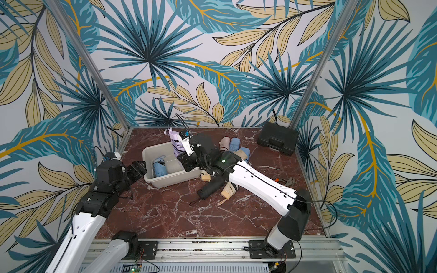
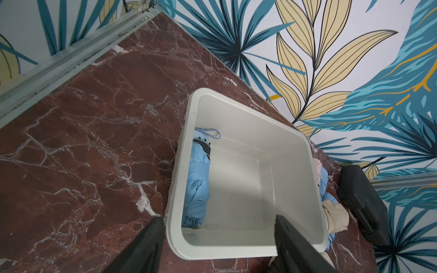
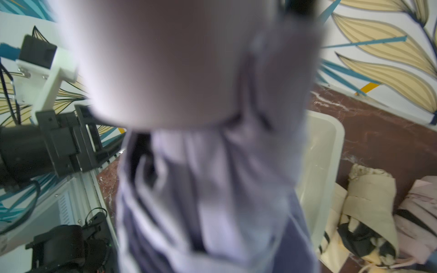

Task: Put the umbrella into the storage box
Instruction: Place the umbrella in the storage box.

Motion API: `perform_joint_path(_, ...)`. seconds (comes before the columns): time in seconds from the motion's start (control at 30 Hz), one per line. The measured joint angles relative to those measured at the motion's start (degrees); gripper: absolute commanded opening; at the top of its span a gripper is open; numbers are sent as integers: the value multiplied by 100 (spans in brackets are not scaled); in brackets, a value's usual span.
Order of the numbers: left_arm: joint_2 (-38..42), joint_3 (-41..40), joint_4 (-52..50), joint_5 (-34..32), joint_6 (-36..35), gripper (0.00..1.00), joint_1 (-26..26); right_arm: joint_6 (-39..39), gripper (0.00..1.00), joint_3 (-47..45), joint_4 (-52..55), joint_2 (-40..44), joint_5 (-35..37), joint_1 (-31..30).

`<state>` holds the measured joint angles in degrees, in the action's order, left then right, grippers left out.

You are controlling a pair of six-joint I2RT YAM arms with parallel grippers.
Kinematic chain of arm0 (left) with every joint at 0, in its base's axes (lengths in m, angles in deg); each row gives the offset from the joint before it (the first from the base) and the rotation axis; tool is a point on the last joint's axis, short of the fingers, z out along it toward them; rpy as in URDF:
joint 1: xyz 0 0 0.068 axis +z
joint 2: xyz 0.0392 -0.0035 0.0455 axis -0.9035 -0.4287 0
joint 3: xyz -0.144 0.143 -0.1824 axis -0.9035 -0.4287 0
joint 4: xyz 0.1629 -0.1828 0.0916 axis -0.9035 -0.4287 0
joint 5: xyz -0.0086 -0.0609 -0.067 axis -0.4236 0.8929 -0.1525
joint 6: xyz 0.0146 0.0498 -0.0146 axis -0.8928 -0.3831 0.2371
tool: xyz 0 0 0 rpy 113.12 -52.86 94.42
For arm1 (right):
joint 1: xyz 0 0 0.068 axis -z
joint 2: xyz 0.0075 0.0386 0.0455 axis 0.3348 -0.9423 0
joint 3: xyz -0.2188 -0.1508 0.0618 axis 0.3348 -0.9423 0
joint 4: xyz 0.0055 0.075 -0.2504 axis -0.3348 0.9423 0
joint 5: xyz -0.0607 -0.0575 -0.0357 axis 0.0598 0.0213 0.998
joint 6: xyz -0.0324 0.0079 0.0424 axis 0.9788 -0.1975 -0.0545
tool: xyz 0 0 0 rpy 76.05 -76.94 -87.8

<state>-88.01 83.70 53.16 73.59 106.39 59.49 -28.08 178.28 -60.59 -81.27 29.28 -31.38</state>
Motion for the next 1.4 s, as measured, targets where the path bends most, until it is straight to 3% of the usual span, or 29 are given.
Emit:
perform_joint_path(0.2,-278,-114,234,356,-166,67,48,-678,13,1084,391,-1147,-184,0)
perform_joint_path(0.4,-535,-109,317,450,-494,67,52,-1008,13,1823,669,-2079,-289,0)
perform_joint_path(0.63,-579,-33,195,208,-942,82,57,-1158,16,2573,1082,-2990,-289,0)
perform_joint_path(1.0,-662,-98,326,168,-999,81,59,-1189,24,3023,1318,-3659,-227,17)
perform_joint_path(1.2,-704,-275,422,199,-935,75,59,-1292,36,3088,1414,-4072,-262,17)
perform_joint_path(1.4,-741,-363,457,275,-925,75,59,-1403,64,3101,1464,-4172,-302,22)
